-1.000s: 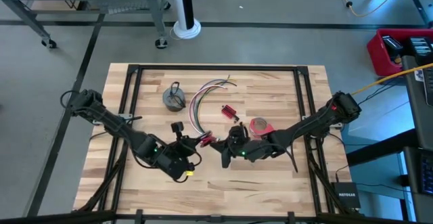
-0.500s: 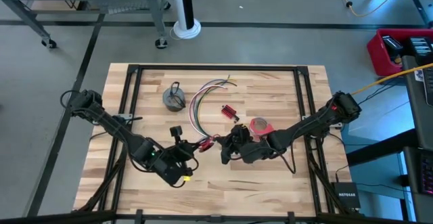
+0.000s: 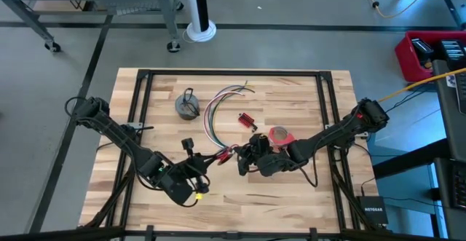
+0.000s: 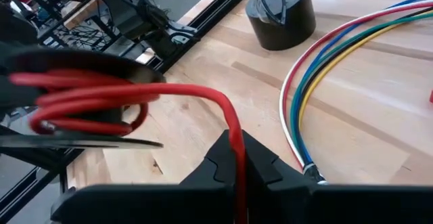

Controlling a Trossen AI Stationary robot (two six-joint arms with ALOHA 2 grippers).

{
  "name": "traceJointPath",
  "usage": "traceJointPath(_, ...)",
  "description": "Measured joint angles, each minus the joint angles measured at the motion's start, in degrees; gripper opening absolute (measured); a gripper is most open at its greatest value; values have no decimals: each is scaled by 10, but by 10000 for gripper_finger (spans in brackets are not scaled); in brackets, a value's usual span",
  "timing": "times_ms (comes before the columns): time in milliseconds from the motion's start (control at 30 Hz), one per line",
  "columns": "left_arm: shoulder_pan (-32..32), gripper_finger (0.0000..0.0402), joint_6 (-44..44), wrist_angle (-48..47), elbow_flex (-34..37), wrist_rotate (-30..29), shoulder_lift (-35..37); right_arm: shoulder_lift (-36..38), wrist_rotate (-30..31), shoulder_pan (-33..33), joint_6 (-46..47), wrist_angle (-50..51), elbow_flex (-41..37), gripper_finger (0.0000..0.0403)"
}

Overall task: Coil cords
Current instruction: Coil the red wire onto the spool

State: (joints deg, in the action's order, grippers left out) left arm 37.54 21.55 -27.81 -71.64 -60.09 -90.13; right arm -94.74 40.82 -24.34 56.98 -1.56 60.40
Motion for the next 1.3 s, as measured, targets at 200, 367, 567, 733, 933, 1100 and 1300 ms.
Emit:
traceJointPath(200,0,0,-8,35,0,-7,0,-2,-3,0,4,-4,0,1)
traceJointPath(367,-1,0,17,32,0,-33,0,-35,-5,0,-1,-39,0,1)
traceJointPath(567,-1,0,40,23,0,-55,0,-76,-17,-1,-2,-60,0,1)
traceJointPath(733,-1,0,81,-21,0,-61,0,-78,-19,-11,-4,-60,-1,1)
traceJointPath(933,-1,0,136,-91,0,-68,0,-77,-30,-17,-20,-58,-1,1)
traceJointPath(1100,-2,0,140,-113,0,-77,0,-48,-41,-16,-46,-49,-1,1)
traceJointPath(1300,-17,0,84,-62,0,-77,2,6,-49,-16,-77,-18,-1,1)
